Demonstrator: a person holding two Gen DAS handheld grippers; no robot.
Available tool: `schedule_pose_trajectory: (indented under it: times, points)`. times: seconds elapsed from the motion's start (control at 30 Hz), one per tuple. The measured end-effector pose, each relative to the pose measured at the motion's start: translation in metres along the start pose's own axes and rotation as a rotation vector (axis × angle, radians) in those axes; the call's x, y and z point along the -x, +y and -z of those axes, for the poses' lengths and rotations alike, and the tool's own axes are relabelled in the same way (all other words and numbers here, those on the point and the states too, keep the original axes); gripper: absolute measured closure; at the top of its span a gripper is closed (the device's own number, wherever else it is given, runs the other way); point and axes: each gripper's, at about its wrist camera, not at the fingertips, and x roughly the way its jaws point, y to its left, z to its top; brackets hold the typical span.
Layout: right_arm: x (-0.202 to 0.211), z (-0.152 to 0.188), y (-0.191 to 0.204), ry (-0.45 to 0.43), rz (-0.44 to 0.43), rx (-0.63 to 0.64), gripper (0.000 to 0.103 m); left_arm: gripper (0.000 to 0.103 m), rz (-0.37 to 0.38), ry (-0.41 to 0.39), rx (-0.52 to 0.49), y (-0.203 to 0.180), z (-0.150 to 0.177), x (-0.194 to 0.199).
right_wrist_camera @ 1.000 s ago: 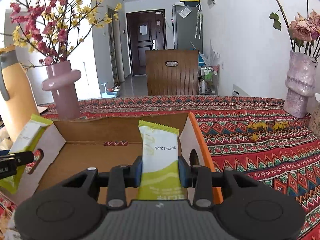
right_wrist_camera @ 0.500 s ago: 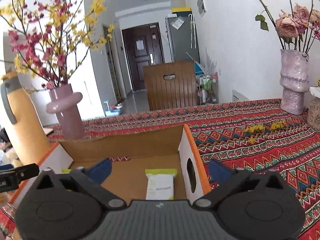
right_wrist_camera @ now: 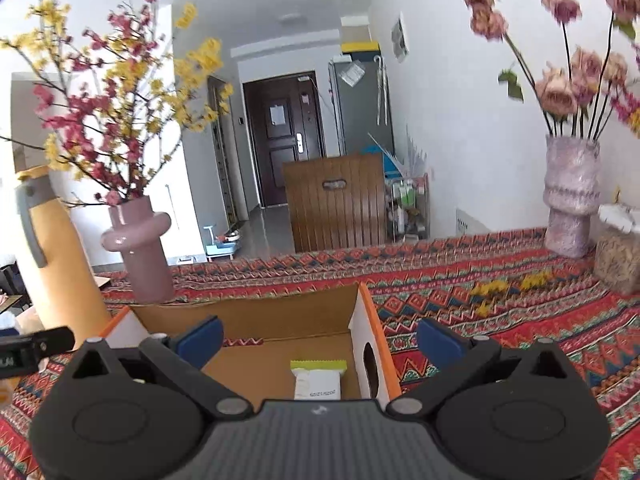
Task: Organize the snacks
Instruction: 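Carry the green-white bar into the cardboard box and open both grippers, then grasp a white snack packet with the left gripper while the right grasps a red-silver packet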
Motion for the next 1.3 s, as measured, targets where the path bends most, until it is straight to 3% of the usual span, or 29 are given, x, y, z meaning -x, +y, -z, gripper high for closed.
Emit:
schedule_pose_trajectory:
  times: [0.23,0.53,0.77,1.2,1.3]
  points:
    - [0.051,0.009,0.019,0.002,-0.033,0.057,0.0,0.0,0.013,-0.024,-0.032,0.008,0.01,0.045]
    - [0.089,0.05,0.041,0.108,-0.06,0.06,0.0,0.0,0.001,0.009,-0.046,0.024,0.039,0.085]
    - [0.106,0.089,0.055,0.217,-0.075,0.022,0.0,0.0,0.004,0.064,-0.015,0.041,0.067,0.098]
    - [0.11,0.11,0.077,0.265,-0.032,0.051,0.0,0.0,0.013,0.13,0.003,0.059,0.095,0.106]
    - [0.112,0.111,0.08,0.266,-0.018,0.062,0.005,0.0,0.013,0.134,0.006,0.061,0.097,0.108]
